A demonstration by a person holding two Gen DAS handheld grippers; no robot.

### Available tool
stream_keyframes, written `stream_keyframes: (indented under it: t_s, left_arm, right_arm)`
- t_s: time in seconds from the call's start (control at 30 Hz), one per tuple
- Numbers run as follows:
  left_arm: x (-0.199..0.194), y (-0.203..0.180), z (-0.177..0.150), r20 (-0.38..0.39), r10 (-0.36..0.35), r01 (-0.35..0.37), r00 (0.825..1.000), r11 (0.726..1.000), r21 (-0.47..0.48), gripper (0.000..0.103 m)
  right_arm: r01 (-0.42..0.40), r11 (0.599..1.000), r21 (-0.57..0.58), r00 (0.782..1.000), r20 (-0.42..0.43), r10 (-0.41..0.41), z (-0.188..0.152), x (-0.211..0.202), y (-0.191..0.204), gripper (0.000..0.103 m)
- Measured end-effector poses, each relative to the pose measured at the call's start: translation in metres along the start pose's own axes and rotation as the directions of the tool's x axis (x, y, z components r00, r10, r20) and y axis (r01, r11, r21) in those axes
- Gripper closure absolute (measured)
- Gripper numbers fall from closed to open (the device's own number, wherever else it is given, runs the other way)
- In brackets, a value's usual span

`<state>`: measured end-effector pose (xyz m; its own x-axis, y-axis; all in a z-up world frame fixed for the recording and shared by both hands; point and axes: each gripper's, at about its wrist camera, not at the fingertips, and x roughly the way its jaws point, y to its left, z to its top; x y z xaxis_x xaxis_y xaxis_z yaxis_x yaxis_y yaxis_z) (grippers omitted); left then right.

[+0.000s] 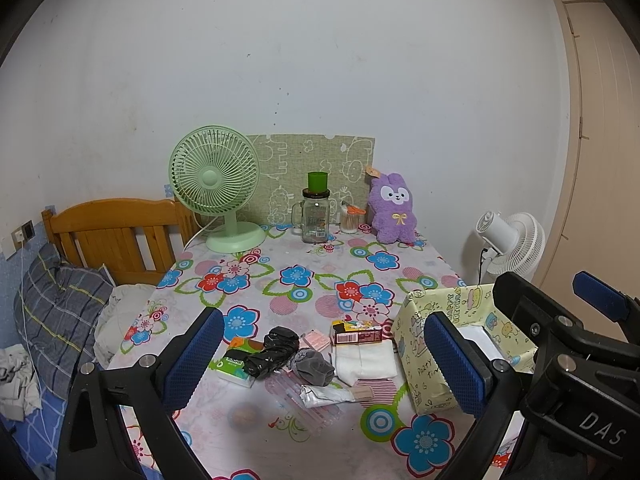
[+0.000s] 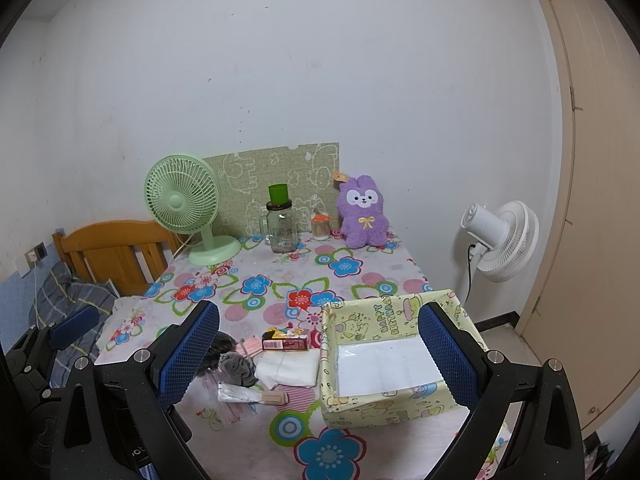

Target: Organize soft objects

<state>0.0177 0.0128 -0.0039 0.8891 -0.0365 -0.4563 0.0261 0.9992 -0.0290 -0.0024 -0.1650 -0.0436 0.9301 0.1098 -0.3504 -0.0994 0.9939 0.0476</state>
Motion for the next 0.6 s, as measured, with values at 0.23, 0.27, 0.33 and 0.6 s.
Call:
stream_keyframes:
  t_s: [0.23,0.27,0.33,0.6]
  left_arm:
    - [0.004,0.004,0.002,-0.010,0.007,-0.007,1.000,1.000,0.006,0.007]
    - [0.006,0.004,0.002,-0.011,0.008,-0.008,1.000,1.000,0.006,0.008]
    - [0.009,0.006,0.002,-0.012,0.003,-0.003,1.000,1.000,0.005,0.009]
    - [0.023,0.013,-0.003,-0.024,0.009,-0.009,1.000,1.000,-0.003,0.010]
  right_arm:
    - [0.004,1.000,-0.001,1.000,-0.013,-0.004,-0.001,0.007,0.006,0.003]
    - [0.001,1.000,-0.003,1.000,-0.016,-0.001,-0.001,0.009,0.007,0.003]
    - [-0.003,1.000,-0.005,1.000,-0.019,0.003,-0.001,0.012,0.010,0.004]
    - [-0.023,1.000,-0.007,0.999,-0.037,0.022,-0.004,0.031,0.019,0.006]
